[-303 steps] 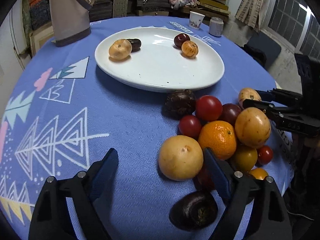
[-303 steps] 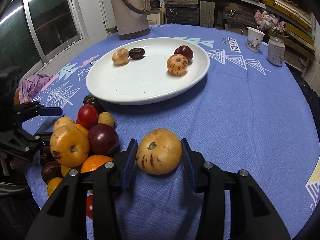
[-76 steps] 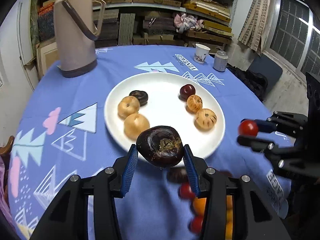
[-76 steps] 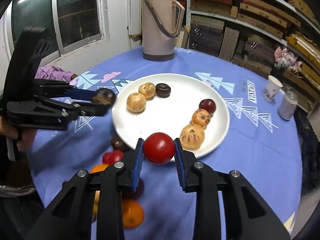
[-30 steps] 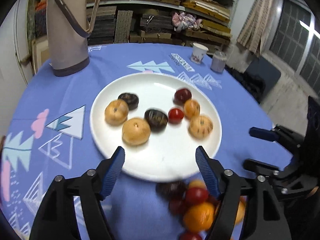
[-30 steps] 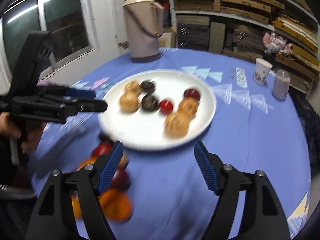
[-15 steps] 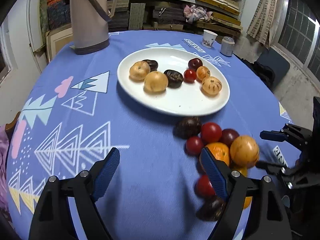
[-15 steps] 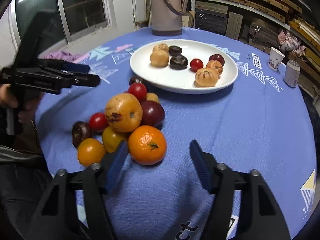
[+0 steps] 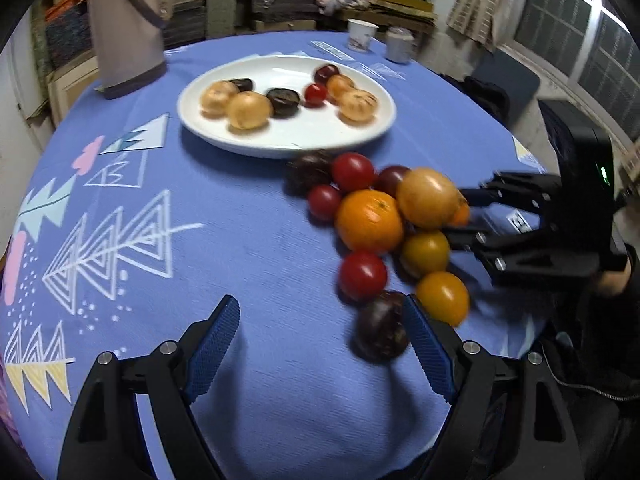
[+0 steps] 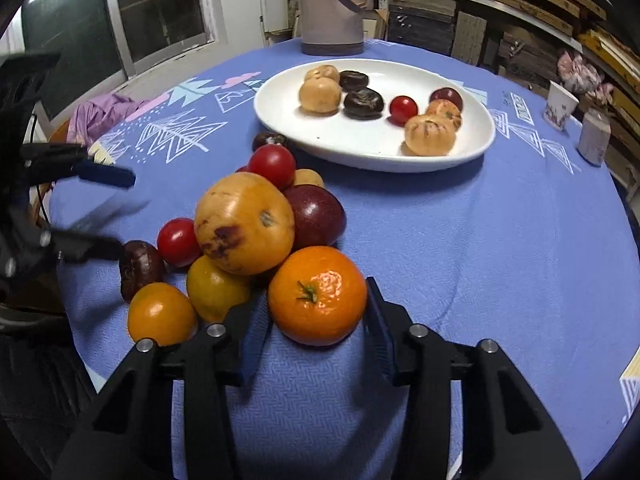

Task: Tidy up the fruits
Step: 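Grasp a dark purple fruit with the left tool while the right tool grasps an orange, then lower both held fruits onto the white plate and open both tools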

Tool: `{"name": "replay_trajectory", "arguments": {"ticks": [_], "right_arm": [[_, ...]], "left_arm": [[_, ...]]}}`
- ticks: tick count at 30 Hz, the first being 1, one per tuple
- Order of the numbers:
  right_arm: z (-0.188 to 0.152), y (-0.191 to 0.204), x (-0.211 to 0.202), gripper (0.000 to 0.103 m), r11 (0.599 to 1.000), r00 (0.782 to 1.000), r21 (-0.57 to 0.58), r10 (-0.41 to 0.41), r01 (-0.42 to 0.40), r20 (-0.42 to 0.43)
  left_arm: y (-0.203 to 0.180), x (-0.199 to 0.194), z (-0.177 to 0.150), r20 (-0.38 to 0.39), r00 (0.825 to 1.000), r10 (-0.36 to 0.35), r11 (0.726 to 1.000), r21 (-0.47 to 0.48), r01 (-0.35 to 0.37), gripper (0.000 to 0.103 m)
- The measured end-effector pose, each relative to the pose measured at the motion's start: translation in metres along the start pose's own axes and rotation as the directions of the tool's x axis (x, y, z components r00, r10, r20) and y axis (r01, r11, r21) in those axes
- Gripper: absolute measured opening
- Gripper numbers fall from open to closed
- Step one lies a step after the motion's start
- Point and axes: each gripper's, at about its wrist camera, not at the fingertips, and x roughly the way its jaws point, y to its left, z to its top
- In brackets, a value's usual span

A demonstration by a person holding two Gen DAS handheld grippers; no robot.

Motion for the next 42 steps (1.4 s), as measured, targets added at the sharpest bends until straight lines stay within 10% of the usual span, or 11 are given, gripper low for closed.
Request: {"name": "replay_trajectory", "arguments": {"ticks": [8,17,42], "right_arm": [[-0.005,-0.008,-0.003,0.045,1.0,1.0,0.025,0.009,-0.009,0.008],[-0.006,-0.007,-0.003,0.045,1.0,1.0,0.029,0.006,-0.006,0.01],[0.02,-0.031,-0.063,0.045,0.997,0.986,0.063,-0.055,0.045,0.156]], "left_arm": [[-0.018,0.009,-0.005,-0.03,0.999,-0.036,0.997,0.068,0.038,0.083],[-0.022,0.029,-0.009,-0.085,0.989,-0.123,0.991,0.049,0.128,0.036],[0.016,-0.013,0.028,0.059,0.998,-0.004,1.0,0.011,0.003,0.034]]}}
